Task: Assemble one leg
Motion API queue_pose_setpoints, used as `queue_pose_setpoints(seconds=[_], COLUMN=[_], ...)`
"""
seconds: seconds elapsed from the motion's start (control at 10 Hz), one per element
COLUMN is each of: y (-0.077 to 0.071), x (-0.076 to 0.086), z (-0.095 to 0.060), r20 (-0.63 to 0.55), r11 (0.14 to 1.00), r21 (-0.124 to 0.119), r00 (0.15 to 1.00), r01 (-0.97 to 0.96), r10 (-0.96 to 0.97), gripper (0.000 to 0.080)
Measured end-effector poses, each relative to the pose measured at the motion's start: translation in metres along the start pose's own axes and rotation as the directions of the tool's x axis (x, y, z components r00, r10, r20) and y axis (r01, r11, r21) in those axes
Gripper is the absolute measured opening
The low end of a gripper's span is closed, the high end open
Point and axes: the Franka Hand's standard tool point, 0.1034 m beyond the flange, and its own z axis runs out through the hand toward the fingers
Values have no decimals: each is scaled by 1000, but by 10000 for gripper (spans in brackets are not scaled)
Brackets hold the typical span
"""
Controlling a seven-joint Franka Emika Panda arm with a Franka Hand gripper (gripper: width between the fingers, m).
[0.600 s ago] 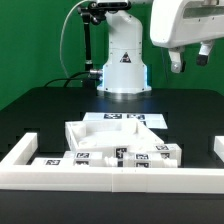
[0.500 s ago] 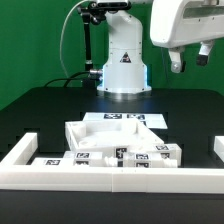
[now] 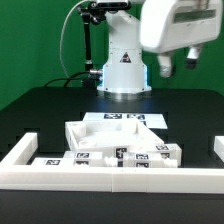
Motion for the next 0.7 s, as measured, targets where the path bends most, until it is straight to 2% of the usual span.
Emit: queue_pose_setpoints(seconds=[0.2,0.3,0.7], y=[21,31,30], x=[-26,-37,-39], z=[34,53,55], r20=[-37,-42,-39], r11=[1000,1000,999], r21=[-19,-10,-4], r00=[999,999,999], r01=[1,-1,-39], r10=[-1,1,39], gripper=[650,650,650])
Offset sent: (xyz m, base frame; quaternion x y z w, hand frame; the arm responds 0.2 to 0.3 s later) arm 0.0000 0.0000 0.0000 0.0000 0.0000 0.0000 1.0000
